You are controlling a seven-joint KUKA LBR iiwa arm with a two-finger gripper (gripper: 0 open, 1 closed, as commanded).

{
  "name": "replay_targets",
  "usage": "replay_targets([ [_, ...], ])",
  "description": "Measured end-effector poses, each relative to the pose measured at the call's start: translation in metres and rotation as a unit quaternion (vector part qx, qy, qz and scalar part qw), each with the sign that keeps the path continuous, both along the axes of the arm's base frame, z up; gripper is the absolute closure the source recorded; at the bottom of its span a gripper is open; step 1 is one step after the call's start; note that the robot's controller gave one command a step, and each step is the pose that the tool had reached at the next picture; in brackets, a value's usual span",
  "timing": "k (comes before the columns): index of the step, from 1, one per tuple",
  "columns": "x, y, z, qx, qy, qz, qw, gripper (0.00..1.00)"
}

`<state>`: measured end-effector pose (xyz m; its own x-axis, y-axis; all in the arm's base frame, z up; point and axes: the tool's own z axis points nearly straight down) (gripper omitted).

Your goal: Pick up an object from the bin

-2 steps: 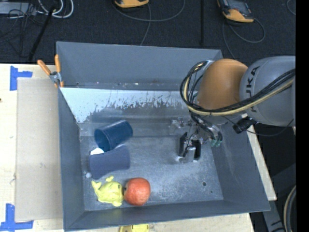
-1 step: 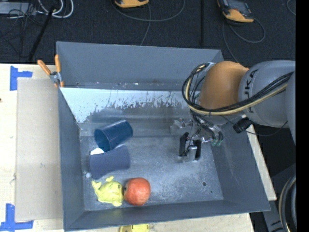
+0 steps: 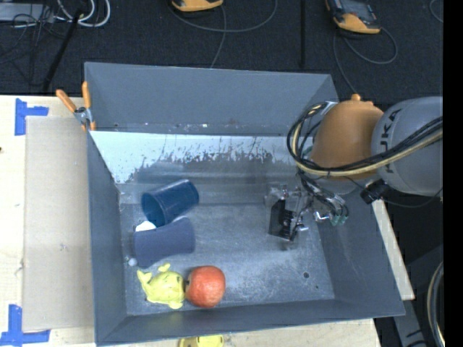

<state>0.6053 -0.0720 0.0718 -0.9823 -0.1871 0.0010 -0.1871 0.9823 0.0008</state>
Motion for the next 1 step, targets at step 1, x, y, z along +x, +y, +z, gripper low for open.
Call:
replay_targets([
  [1,-0.0030,-0.0488,-0.0013,0.001,-0.0015,-0.007,1.0000,1.00],
])
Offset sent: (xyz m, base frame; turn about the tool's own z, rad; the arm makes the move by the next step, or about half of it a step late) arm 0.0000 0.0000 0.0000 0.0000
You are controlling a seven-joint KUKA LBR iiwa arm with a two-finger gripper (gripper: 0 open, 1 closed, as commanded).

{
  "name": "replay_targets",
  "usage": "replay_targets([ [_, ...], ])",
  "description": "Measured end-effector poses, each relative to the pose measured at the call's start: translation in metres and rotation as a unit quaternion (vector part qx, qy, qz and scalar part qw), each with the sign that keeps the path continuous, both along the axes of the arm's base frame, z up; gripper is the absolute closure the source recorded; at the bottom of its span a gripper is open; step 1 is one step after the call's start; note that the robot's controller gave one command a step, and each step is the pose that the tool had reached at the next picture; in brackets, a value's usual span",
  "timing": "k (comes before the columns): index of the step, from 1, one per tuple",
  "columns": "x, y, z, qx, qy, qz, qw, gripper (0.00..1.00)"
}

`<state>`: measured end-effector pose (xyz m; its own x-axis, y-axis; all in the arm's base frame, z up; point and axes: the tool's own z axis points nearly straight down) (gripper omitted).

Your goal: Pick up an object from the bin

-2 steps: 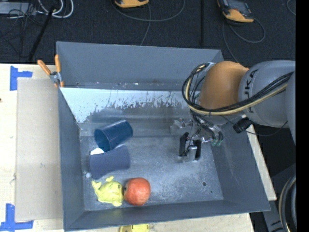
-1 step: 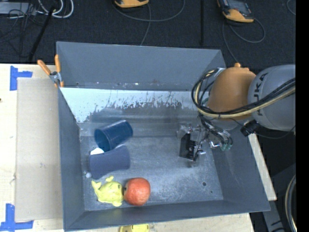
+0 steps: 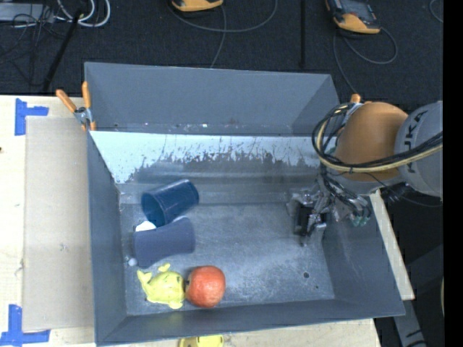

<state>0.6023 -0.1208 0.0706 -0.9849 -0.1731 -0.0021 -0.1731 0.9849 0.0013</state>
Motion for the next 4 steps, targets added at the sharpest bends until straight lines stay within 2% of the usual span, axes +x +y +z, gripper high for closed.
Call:
replay_targets([
  [3,0.000,0.000,0.000,0.000,-0.0003,-0.002,1.0000,1.00],
  [4,-0.009,-0.009,0.048,0.001,0.0038,0.030,0.9996,1.00],
])
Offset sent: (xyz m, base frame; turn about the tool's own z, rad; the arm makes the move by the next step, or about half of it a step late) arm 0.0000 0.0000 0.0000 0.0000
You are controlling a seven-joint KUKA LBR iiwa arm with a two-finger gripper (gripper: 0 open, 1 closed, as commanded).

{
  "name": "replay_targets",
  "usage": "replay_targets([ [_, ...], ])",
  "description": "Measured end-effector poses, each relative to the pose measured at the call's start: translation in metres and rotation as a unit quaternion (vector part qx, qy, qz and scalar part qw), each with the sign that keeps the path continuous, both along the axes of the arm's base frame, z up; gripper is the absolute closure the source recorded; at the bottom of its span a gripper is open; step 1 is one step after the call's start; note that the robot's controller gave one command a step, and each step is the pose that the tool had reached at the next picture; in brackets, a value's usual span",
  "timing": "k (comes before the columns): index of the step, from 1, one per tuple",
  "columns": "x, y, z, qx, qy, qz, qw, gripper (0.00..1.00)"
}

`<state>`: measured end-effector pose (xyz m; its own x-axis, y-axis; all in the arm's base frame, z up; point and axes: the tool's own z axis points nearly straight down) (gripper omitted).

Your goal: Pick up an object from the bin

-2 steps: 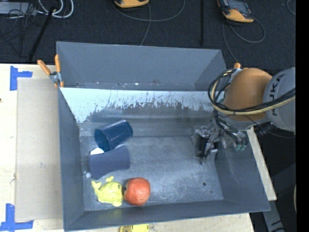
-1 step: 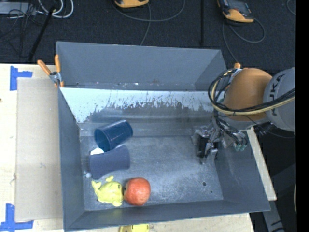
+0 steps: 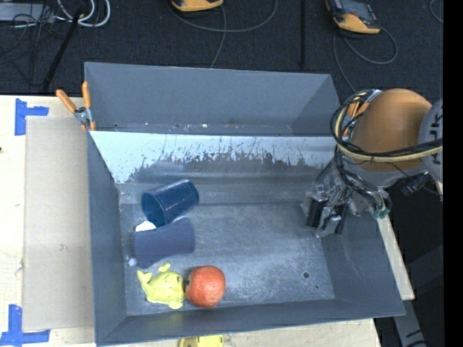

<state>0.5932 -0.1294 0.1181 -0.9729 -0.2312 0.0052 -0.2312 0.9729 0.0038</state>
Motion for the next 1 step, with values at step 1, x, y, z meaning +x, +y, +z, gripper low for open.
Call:
replay_targets([
  [1,0.0002,-0.0102,0.0173,-0.001,-0.0030,0.025,0.9997,1.00],
])
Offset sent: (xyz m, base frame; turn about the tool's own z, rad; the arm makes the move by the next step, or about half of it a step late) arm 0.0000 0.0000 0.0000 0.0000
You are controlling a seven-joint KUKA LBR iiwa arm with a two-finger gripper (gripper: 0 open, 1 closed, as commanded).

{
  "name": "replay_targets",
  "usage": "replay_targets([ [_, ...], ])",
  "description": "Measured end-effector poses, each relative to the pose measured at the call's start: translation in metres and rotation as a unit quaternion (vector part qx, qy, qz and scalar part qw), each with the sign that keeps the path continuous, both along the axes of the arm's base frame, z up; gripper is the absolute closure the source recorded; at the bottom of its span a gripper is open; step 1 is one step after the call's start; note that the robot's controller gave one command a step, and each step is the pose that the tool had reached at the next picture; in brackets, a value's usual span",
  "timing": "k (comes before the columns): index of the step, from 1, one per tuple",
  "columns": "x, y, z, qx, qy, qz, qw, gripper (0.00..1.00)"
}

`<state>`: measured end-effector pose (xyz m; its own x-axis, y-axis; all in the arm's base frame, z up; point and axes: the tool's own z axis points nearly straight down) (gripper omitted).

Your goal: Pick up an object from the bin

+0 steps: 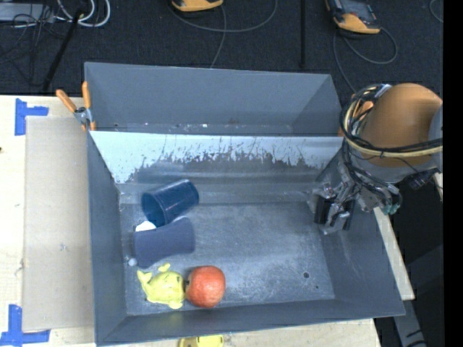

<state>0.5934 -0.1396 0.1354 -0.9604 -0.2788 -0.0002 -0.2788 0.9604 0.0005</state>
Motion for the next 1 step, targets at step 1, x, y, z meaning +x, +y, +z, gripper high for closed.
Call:
replay_targets([
  [1,-0.0004,-0.0025,-0.0134,0.000,0.0003,0.006,1.0000,1.00],
])
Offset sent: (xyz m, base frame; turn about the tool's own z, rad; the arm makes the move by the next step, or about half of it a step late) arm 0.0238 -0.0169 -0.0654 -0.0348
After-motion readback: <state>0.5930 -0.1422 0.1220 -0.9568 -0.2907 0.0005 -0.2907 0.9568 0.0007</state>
